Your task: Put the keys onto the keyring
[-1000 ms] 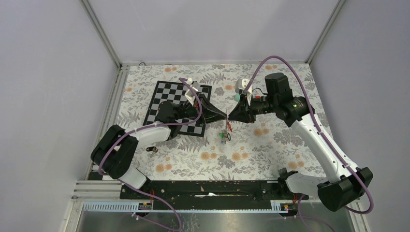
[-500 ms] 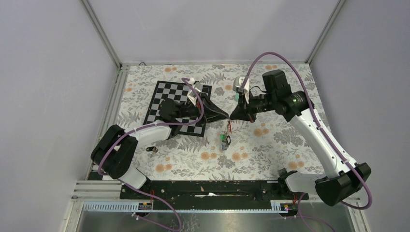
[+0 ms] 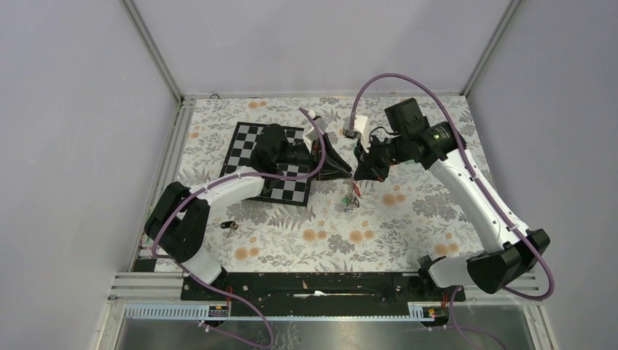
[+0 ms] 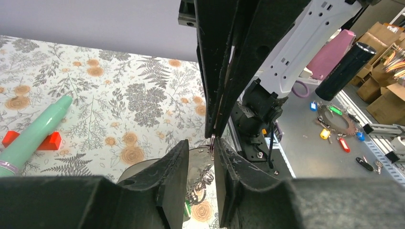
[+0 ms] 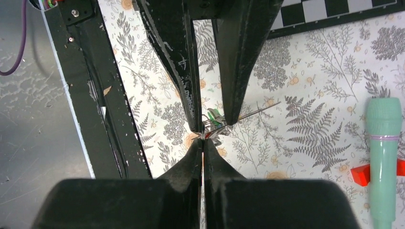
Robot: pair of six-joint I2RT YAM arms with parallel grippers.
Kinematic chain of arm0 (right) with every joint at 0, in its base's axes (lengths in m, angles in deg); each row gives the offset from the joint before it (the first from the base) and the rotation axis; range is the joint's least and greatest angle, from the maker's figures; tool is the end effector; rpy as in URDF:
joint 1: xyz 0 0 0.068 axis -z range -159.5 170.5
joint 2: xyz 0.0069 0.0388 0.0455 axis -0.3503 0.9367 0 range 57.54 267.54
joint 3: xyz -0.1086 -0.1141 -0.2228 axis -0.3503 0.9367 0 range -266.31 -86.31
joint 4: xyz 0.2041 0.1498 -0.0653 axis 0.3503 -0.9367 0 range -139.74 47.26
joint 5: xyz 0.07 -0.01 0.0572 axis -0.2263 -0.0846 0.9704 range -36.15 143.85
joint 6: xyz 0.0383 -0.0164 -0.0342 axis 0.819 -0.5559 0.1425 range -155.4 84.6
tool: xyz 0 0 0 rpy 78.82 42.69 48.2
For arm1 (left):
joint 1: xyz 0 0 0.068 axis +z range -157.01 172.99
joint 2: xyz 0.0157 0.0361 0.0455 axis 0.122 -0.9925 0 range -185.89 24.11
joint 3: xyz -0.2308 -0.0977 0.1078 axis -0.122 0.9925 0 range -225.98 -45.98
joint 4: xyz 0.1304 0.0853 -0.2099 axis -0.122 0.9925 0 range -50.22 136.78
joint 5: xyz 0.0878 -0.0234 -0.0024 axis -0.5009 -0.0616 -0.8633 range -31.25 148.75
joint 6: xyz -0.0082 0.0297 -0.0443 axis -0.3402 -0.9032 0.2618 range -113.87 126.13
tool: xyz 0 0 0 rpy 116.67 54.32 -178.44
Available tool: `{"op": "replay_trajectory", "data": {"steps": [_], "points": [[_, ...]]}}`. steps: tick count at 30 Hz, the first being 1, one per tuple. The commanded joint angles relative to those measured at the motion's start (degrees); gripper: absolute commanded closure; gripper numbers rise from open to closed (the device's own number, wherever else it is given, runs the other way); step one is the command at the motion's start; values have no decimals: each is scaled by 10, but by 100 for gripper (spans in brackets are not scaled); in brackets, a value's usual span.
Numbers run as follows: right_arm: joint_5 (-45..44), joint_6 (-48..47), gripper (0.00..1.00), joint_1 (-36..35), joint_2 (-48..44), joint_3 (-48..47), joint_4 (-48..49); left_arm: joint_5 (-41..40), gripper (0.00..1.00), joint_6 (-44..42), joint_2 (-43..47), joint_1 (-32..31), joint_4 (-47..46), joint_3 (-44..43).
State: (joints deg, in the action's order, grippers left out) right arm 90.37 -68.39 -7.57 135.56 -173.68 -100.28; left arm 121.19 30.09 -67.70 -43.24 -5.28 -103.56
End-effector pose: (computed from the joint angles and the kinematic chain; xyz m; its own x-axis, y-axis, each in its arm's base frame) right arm 0.2245 0.1437 0.3943 -0.1549 -0.5787 -0.8007 -0.9689 0.2471 0.0088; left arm 0.2664 -0.2345 0.3061 -0.2578 -0.0441 -0.9652 0.9533 -0.1743 -0.2466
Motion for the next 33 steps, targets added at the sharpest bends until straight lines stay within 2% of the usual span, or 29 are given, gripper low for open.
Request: {"op": "replay_trajectory", "data": {"steps": [1, 7, 9, 11, 13, 16, 19, 24, 30, 31, 33], "points": [[-2, -5, 100, -5, 12, -44, -31, 19, 72, -50, -9, -5, 36, -29], [1, -2, 100, -5, 12, -44, -27, 29, 78, -48, -17, -12, 31, -34], [1, -1, 100, -5, 9, -39, -22, 31, 86, -48, -18, -14, 30, -34], [3, 0, 100, -6, 7, -33, -18, 32, 91, -47, -17, -15, 28, -34], [4, 0, 100, -6, 5, -25, -15, 31, 91, -46, -15, -14, 27, -33], [6, -1, 100, -6, -1, -13, -9, 31, 83, -43, -12, -14, 27, -34], [8, 0, 100, -6, -4, -7, -3, 33, 82, -39, -13, -14, 24, -36], [13, 3, 100, -5, -7, 2, 5, 37, 99, -33, -14, -15, 20, -35], [16, 10, 100, -6, -14, 8, 24, 40, 100, -39, -9, -15, 28, -27], [14, 13, 99, -5, -16, 12, 29, 39, 100, -38, -7, -14, 27, -24], [7, 18, 87, -4, -28, 28, 45, 39, 100, -32, 0, -11, 16, -16]]}}
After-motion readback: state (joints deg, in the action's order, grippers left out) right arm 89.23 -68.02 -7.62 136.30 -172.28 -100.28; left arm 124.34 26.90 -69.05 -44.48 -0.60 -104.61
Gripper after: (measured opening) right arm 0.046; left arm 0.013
